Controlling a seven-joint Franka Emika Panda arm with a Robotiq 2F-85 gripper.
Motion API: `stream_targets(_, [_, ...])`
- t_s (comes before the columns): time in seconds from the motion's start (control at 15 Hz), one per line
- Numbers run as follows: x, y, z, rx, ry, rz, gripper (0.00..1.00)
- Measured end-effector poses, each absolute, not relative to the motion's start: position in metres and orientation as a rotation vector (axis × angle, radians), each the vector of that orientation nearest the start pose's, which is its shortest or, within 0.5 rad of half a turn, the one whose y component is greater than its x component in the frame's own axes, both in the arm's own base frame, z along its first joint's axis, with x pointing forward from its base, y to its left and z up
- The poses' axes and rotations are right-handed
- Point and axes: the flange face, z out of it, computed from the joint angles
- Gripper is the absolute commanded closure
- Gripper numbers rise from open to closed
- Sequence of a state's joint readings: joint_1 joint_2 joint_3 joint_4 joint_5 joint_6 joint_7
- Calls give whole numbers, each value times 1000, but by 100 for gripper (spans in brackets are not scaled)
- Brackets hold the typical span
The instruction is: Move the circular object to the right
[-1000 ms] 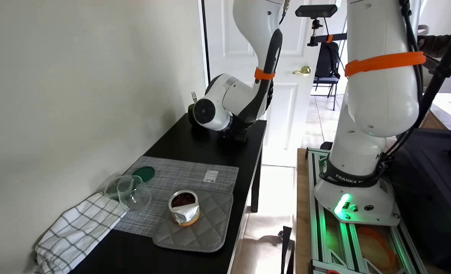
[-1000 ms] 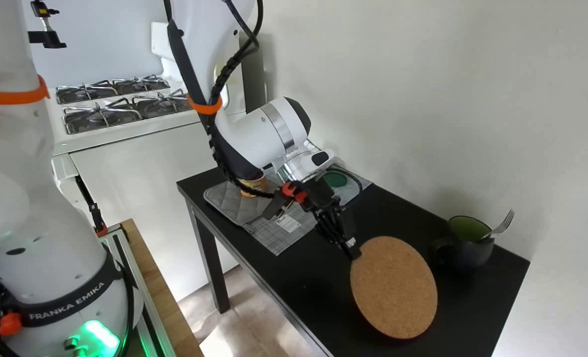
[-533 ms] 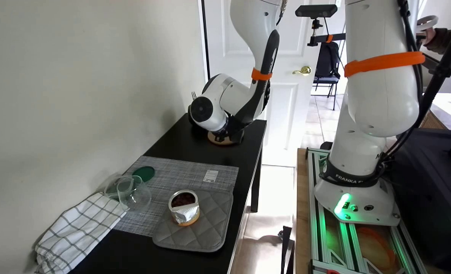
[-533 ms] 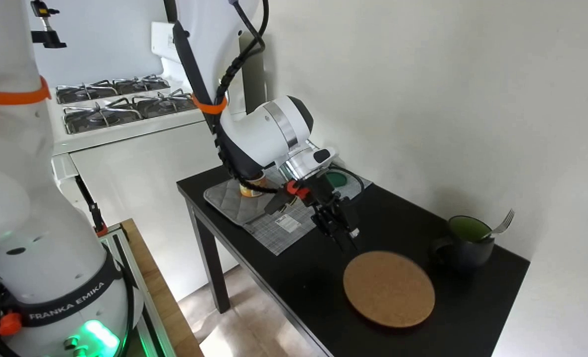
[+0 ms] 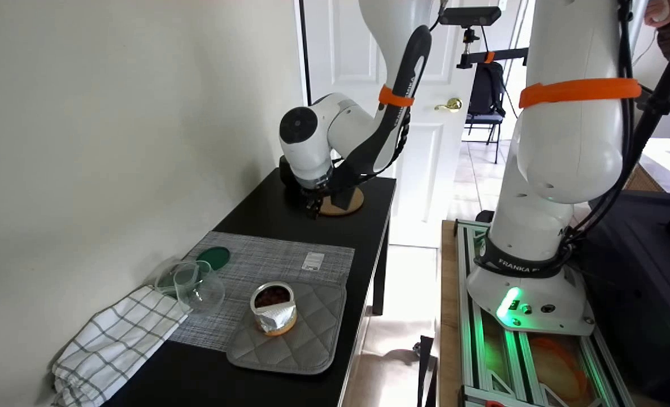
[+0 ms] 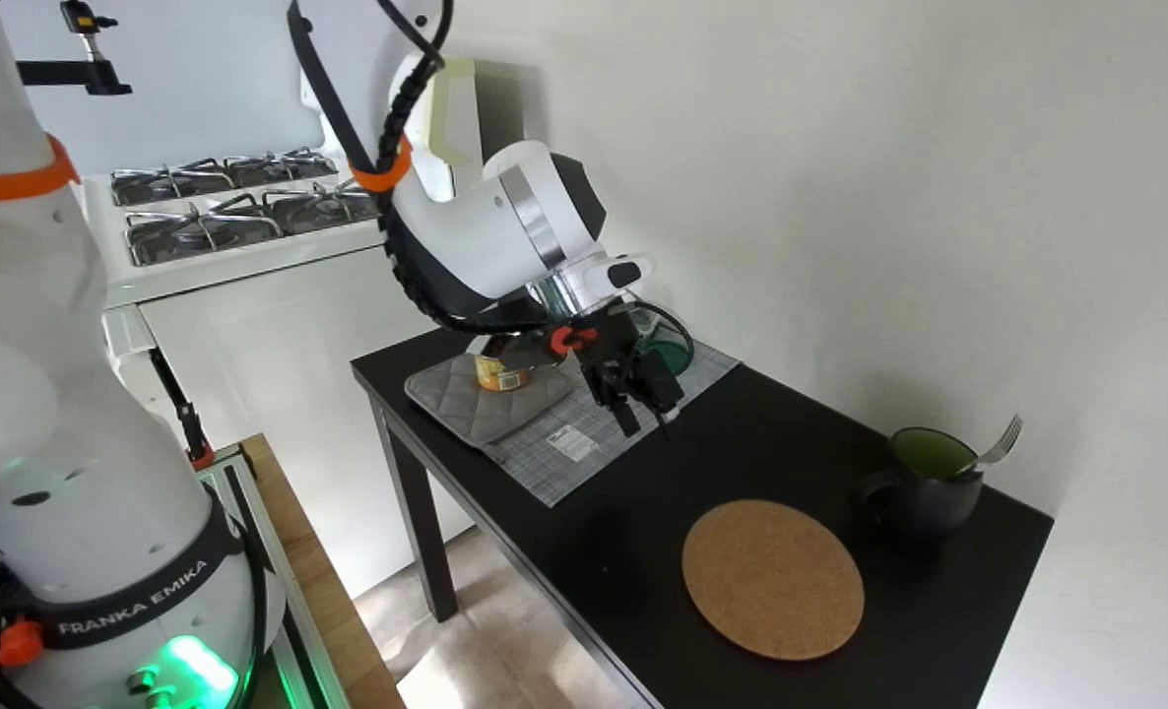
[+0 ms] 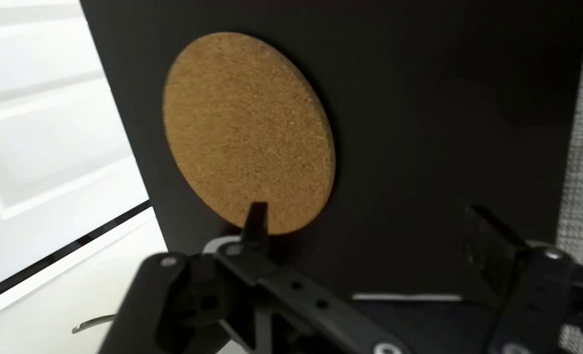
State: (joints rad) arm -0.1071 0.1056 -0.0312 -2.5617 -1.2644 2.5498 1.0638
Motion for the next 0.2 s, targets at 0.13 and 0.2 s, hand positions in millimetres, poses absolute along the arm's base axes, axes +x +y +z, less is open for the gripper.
stream_targets(0.13, [420,-44,234,2628,-154,292,0])
stream_targets(0.2, [415,-43,243,2669,-181,323,0])
